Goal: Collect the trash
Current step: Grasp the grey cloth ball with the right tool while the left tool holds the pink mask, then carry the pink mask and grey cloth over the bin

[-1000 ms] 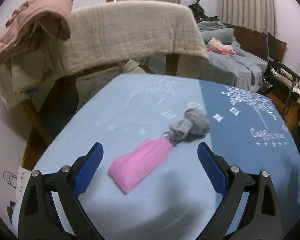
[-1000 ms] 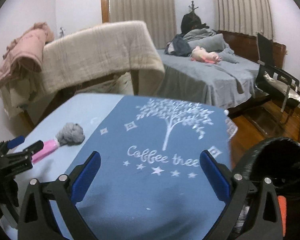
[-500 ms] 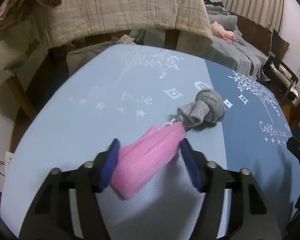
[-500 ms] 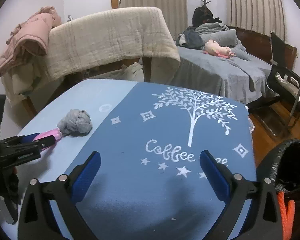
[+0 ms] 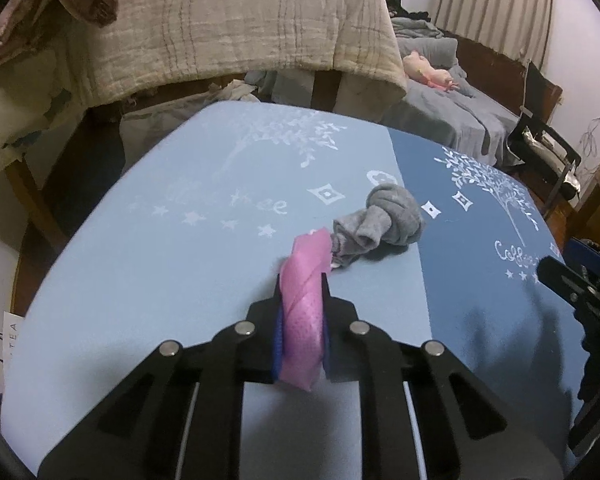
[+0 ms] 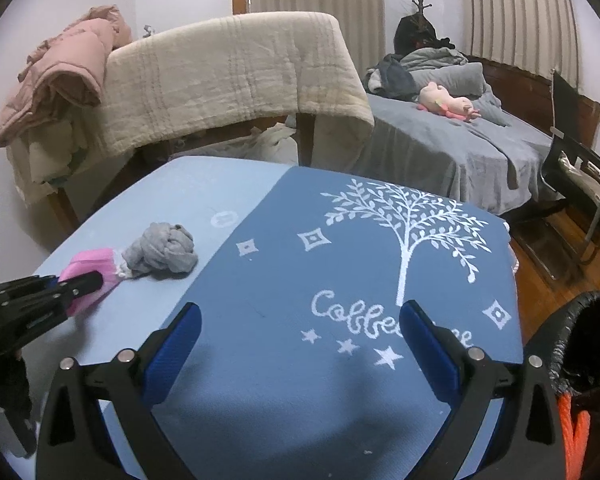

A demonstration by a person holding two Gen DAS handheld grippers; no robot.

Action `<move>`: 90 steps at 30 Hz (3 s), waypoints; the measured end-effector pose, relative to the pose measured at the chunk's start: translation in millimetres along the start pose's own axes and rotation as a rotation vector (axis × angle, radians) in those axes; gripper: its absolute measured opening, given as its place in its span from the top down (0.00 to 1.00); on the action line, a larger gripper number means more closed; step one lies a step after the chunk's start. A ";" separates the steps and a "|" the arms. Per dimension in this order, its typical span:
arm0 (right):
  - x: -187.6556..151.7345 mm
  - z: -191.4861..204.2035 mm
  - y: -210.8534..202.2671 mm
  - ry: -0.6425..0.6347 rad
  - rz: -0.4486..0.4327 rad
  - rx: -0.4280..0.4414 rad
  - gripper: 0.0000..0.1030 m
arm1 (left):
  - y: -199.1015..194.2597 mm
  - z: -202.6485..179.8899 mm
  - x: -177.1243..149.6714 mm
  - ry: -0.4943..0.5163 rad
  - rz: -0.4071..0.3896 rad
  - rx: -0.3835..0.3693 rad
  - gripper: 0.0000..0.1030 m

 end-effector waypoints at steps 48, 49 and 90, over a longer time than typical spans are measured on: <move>22.3 152.0 52.5 -0.180 0.143 0.226 0.53 | -26.5 86.9 26.8 -0.089 -0.080 0.171 0.87; 23.4 151.0 49.3 -0.181 0.134 0.225 0.54 | -27.1 86.0 26.2 -0.088 -0.080 0.170 0.87; 19.1 -69.8 -125.7 0.003 -0.080 0.108 0.52 | -90.7 -150.5 15.2 0.098 -0.168 -0.028 0.87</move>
Point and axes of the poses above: each gripper's, at about its wrist camera, not at the fingertips, and y roughly the way its jaws point, z to its left, x to its top, the point moved 6 cm from there along y, roughly the way its jaws point, and after that the axes turned 15 degrees about -x, right-handed, at the moved point
